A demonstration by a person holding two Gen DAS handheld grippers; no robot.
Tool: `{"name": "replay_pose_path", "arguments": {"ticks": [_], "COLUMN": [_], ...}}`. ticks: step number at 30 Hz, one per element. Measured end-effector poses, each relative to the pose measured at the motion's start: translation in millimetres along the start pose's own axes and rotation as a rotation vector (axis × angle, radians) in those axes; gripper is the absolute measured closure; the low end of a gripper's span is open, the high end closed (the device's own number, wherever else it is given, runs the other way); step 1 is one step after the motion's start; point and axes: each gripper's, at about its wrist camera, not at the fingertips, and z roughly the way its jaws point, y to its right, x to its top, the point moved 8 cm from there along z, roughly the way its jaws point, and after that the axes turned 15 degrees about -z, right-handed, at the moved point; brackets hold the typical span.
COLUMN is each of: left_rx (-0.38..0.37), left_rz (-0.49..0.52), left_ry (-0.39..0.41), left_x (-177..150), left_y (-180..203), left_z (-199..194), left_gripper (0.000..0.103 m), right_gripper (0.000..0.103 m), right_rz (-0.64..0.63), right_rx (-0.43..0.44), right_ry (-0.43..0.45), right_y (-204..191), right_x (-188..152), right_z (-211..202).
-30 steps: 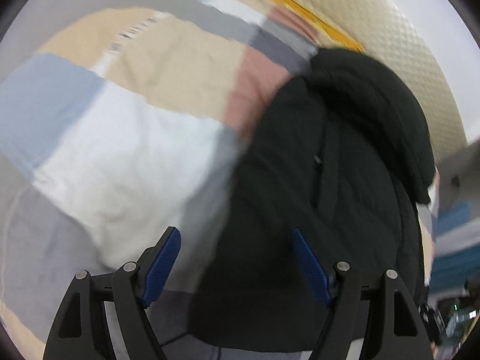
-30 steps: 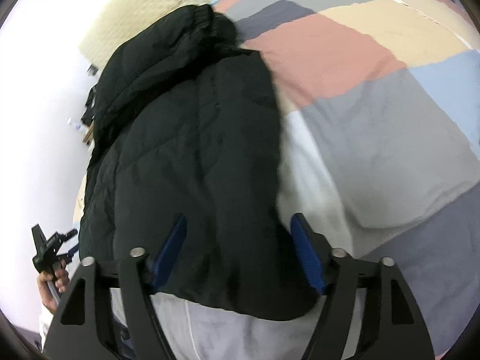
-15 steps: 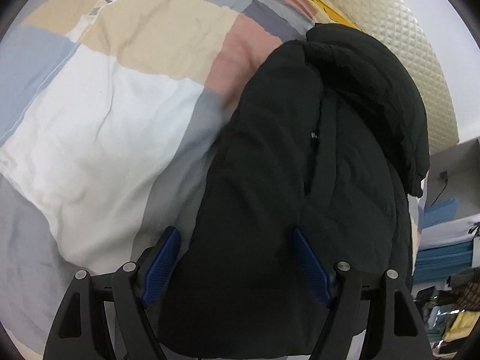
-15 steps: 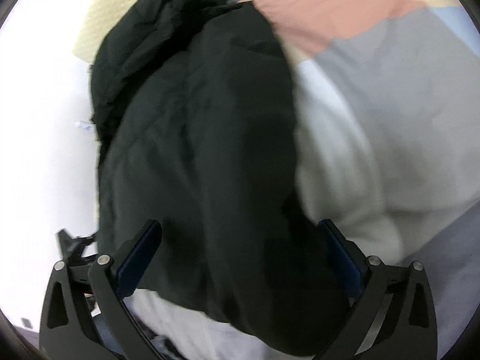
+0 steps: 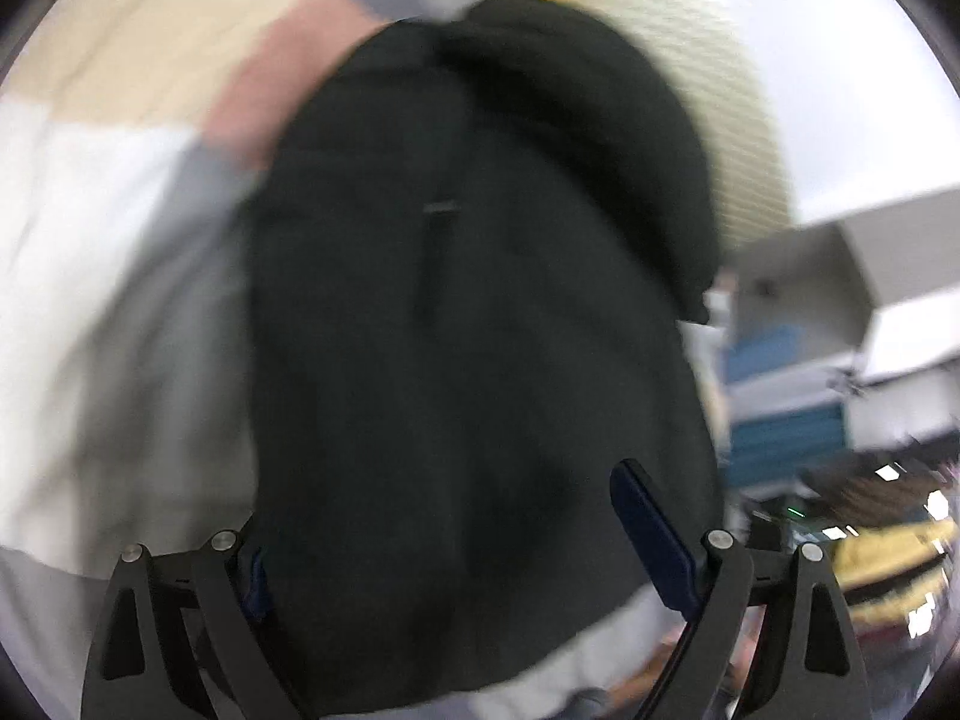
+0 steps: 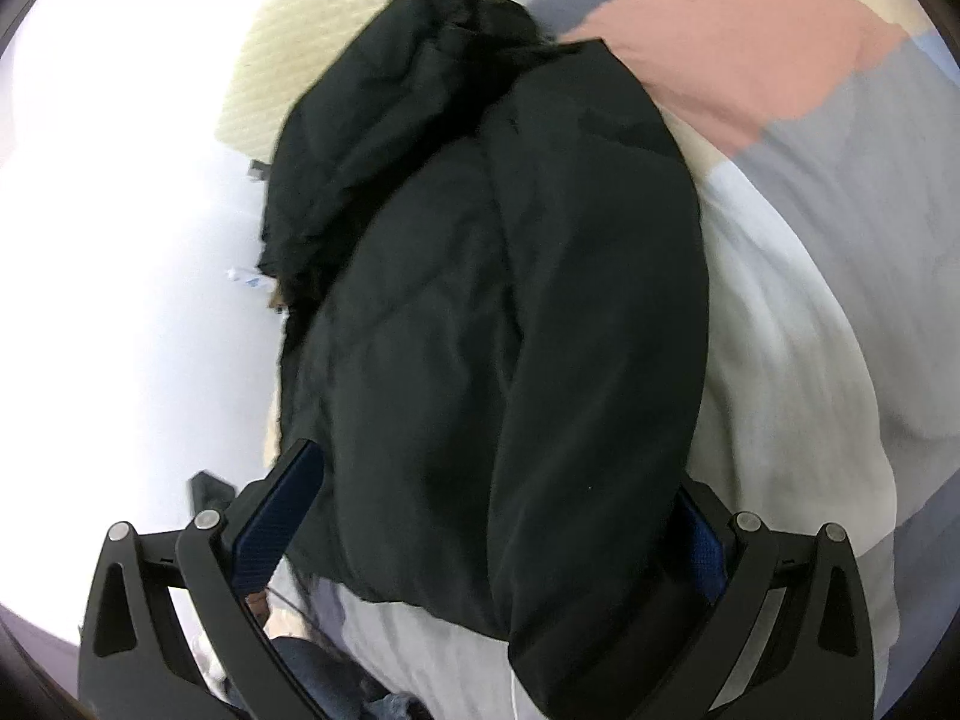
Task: Fold large clothes
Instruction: 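Grasp the jacket hem with the left tool while the right tool holds its part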
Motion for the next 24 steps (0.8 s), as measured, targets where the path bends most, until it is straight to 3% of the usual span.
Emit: {"name": "replay_pose_path", "arguments": {"ticks": [4,8,12,18,20,22,23,24], "left_rx": [-0.099,0.082,0.197,0.253,0.258,0.273,0.284,0.294], "left_rz": [0.017,-0.056,-0.048,-0.021,0.001,0.005,0.004,0.009], "left_ry": [0.026,-0.033,-0.057,-0.072,-0.066,-0.057,-0.053,-0.048], "left_x": [-2.1,0.0,2.8,0.4,-2.7,-5.3,-5.4,-5.3], "left_y": [18.1,-15.3,-27.2,-22.6,-21.3,-24.6,-23.8,-22.4], "left_z": [-11.6,14.2,29.8,42.0,42.1,42.8,42.8,43.1], "left_gripper": [0.01,0.013,0.014,0.013,0.016,0.022,0.024,0.028], "right_gripper": [0.0,0.0,0.0,0.0,0.007,0.035,0.041,0.056], "right_rz": [0.014,0.031,0.046,0.015,-0.011,-0.011,-0.006,-0.004], "right_rx": [-0.005,-0.015,-0.063,-0.096,-0.088,-0.073,-0.071,-0.082], "right_ry": [0.022,0.01,-0.04,-0.102,-0.105,-0.098,-0.093,-0.087], "right_y": [0.7,7.2,19.9,28.1,23.1,21.5,21.9,22.7], "right_x": [4.1,0.0,-4.1,-6.6,-2.6,-0.4,0.7,1.1], "right_z": [1.2,1.8,10.9,27.5,31.4,30.3,28.5,26.4]}}
